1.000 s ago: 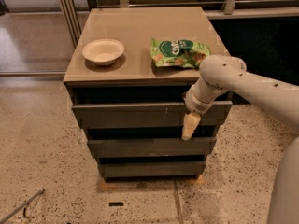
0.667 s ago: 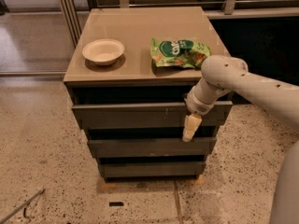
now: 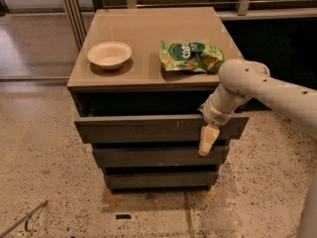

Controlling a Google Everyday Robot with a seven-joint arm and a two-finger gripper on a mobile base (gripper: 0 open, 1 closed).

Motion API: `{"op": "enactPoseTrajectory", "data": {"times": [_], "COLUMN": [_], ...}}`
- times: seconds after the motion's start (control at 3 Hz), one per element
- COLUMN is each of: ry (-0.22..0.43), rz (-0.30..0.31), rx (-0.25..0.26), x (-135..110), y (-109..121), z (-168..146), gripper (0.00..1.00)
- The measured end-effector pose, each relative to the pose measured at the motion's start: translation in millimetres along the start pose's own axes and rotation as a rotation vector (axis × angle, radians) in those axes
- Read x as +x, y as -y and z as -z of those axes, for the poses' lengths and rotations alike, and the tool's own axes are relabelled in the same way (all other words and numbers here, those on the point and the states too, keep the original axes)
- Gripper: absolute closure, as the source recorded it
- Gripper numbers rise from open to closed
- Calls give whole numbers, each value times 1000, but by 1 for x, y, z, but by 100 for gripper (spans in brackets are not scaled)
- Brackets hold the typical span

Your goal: Open top drawer

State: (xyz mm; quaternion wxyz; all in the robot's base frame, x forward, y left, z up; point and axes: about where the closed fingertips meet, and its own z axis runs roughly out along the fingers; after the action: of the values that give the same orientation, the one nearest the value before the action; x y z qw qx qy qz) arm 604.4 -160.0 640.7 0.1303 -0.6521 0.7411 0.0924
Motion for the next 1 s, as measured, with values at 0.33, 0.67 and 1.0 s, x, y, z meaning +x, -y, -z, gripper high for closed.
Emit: {"op": "enactPoseTrajectory", "data": {"times": [0.33,0.67,1.0], "ry": [-2,0,-1], "rz": [-19,-54,-90], "rx": [-42,-114,-189], "x": [2,7,10], "y": [-19,-46,-73], "z": [11,18,26], "gripper": [0,0,0]}}
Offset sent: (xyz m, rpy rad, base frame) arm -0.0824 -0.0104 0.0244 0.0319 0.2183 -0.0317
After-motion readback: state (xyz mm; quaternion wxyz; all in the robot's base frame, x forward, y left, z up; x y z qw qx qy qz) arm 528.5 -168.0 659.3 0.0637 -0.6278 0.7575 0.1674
